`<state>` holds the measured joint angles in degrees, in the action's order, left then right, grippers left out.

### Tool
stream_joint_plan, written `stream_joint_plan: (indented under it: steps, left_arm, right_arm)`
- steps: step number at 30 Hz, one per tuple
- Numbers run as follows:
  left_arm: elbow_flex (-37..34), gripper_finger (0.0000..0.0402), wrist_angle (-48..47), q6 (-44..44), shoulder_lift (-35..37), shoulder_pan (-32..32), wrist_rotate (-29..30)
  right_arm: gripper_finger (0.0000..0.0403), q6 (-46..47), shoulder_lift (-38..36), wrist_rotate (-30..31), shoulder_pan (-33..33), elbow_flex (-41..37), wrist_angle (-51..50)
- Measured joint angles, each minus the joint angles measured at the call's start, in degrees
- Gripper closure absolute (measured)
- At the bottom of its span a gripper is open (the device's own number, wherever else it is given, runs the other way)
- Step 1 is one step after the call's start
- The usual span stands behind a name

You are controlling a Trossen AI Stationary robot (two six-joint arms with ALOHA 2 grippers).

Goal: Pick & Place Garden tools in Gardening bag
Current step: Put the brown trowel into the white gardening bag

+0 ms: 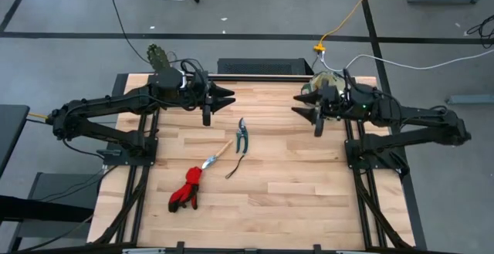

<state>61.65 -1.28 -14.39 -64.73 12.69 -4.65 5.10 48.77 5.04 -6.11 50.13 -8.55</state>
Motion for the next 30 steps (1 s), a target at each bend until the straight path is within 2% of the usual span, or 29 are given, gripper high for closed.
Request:
stream_joint_plan:
  steps: [7,12,24,30]
  left_arm:
    - [0.0,0.0271,-2.3,-1.1,0.0,0.0,0.1]
    - [0.0,0.0271,-7.3,-3.4,0.0,-0.3,0.1]
    - [-0.5,0.0271,-16.8,-4.7,-0.1,-3.4,4.7]
    - [-3.0,0.0271,-17.7,-6.7,-0.1,-5.2,4.9]
  right_arm:
    - [0.0211,1.0,0.3,0.5,3.3,0.0,0.1]
    - [0.0211,1.7,1.0,0.5,4.4,0.0,0.0]
    - [0.0211,1.9,4.3,0.5,4.5,0.0,0.0]
    - [0.0211,1.9,5.7,0.5,4.5,0.0,0.0]
